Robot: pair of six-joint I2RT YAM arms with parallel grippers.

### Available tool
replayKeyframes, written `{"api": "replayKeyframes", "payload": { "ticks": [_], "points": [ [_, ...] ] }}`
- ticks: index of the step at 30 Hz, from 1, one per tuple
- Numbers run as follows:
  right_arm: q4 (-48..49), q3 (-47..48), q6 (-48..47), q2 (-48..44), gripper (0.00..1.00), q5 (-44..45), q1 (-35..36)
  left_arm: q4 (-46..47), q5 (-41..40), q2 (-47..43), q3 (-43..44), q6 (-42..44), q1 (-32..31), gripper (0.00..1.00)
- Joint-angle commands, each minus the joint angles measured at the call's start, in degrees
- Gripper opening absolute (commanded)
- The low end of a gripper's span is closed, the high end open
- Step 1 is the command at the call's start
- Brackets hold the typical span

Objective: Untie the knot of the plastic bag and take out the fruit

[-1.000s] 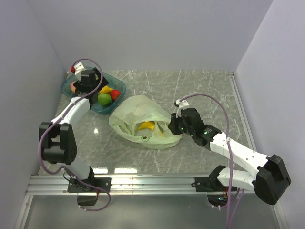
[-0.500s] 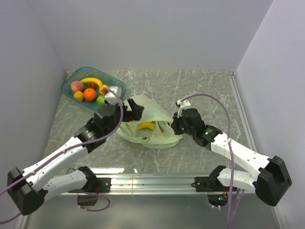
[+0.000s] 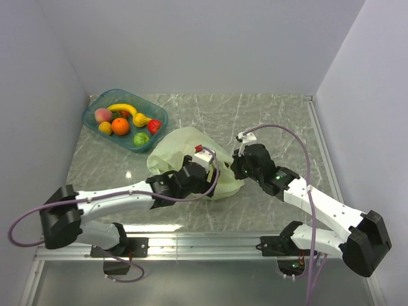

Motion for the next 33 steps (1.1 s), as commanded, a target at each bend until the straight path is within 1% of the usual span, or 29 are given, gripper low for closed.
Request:
{"api": "replayKeyframes", "payload": {
  "ticks": [1,3,4,9,10,13,15,16,18,20,21,22,23,24,25,26,28,30,33],
  "points": [
    [-0.7,2.21,-0.67,-2.32,0.0,0.57,0.26,0.25,-8.03,3.37,3.58,0.74,0.42,0.85],
    [-0.78,2.03,-0.76,-2.76,0.0,0.04,0.35,1.66,-9.01,4.88,3.76,-0.05,1.65,0.82],
    [-0.78,1.95,-0.85,-2.93,0.0,-0.22,0.35,2.19,-8.75,6.1,3.85,-0.06,3.4,0.8],
    [-1.14,1.59,-1.46,-3.55,0.0,-0.4,0.26,5.44,-3.92,9.89,4.9,1.7,9.12,0.72],
    [-1.22,1.42,-1.55,-3.64,0.0,-0.49,0.26,5.53,-3.13,11.64,5.25,2.05,10.78,0.68],
    [-1.05,1.15,-1.73,-3.73,0.0,-0.92,0.26,6.58,-1.54,14.63,6.39,3.37,13.42,0.62],
    [-0.7,0.98,-1.64,-3.38,0.0,-1.28,0.35,6.59,0.3,16.3,7.09,4.16,15.0,0.61],
    [-0.61,0.89,-1.55,-3.11,0.0,-1.54,0.35,7.98,0.83,18.23,7.53,4.25,15.45,0.61],
    [-0.17,0.8,-1.55,-2.76,0.0,-1.89,0.35,7.82,1.45,20.08,9.02,3.9,15.81,0.64],
    [0.01,0.89,-1.55,-2.41,0.0,-2.42,0.26,7.21,2.24,22.46,10.6,2.07,15.98,0.7],
    [0.18,0.89,-1.55,-2.23,0.0,-2.42,0.26,7.2,2.5,23.07,10.96,0.84,15.98,0.76],
    [0.27,0.89,-1.47,-1.97,0.0,-2.51,0.26,7.2,2.51,23.78,11.23,-0.92,15.98,0.78],
    [0.53,0.89,-1.46,-1.97,0.0,-2.6,0.26,5.72,2.33,24.04,11.49,-5.28,15.89,0.8],
    [0.71,0.89,-1.38,-1.8,0.0,-2.77,0.35,5.53,2.24,24.05,11.58,-7.5,15.89,0.85],
    [0.8,0.8,-1.12,-1.62,0.0,-2.86,0.44,5.62,1.55,23.7,11.41,-9.79,15.81,0.87],
    [1.15,0.8,-0.94,-1.62,0.0,-3.12,0.35,5.53,1.45,23.35,10.71,-14.51,15.89,0.89],
    [1.41,0.8,-0.5,-1.18,0.0,-3.39,0.26,5.62,0.58,21.95,10.0,-18.32,15.63,0.94],
    [2.03,0.71,-0.32,-0.83,0.0,-3.91,0.53,5.45,-2.32,21.59,9.3,-22.53,15.1,0.95],
    [2.55,0.8,0.03,-0.21,0.0,-4.27,0.88,4.57,-6.45,22.29,9.21,-27.29,14.23,0.91]
  ]
}}
